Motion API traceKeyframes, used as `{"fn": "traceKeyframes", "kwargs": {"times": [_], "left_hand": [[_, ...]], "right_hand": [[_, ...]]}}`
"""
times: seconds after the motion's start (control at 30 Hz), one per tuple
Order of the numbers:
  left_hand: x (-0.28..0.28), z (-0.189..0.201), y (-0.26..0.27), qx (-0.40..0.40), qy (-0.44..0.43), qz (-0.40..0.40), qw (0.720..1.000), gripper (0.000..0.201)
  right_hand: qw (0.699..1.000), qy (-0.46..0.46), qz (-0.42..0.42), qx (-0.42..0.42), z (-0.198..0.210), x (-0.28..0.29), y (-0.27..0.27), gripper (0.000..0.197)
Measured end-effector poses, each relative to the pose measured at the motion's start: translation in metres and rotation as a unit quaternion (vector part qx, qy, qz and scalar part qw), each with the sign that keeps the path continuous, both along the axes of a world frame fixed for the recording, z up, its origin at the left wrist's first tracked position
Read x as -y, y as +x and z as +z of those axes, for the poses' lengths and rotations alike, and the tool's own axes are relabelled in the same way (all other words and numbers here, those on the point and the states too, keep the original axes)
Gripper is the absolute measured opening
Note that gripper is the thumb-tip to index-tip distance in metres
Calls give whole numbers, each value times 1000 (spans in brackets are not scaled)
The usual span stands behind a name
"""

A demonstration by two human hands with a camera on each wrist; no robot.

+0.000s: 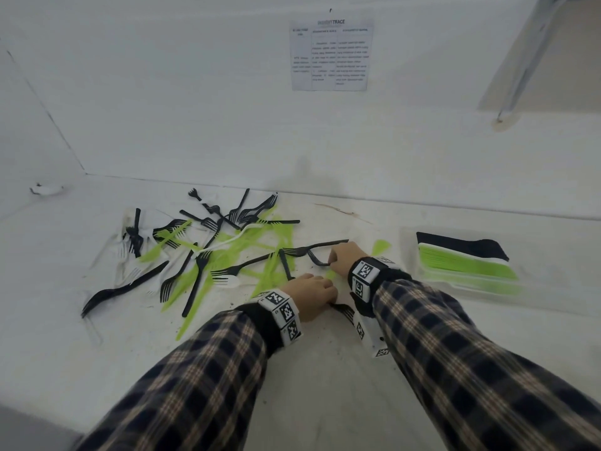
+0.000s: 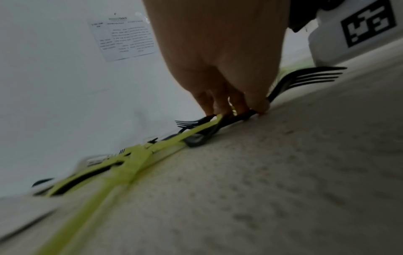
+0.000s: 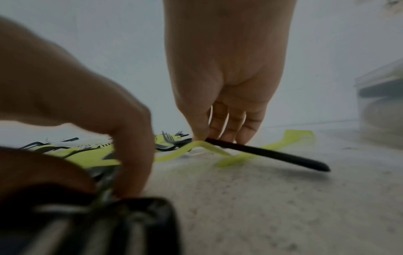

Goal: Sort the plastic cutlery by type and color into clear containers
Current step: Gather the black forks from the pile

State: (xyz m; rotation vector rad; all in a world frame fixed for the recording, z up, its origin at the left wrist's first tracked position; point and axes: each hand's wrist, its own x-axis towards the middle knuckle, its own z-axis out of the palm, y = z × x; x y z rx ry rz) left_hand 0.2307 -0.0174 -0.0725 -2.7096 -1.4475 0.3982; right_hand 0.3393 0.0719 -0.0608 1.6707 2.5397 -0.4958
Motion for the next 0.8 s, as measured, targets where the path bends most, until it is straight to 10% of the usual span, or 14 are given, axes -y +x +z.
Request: {"fn": "traceKeyframes", "kwargs": {"times": [0.2, 0.43, 0.53, 0.8], "left_hand": [[2, 14, -20, 157, 62, -44, 985, 28], [-9, 36, -55, 359, 127, 133, 915, 52], [-22, 41, -82, 254, 159, 184, 936, 24], [-39, 20, -116, 30, 34, 95, 994, 39]], "right_hand": [[993, -2, -86, -83, 0, -8, 12, 32], [976, -3, -156, -153, 10, -15, 17, 32], [978, 26, -163, -130, 14, -17, 15, 29], [982, 37, -156, -100, 7, -20, -1, 31]]}}
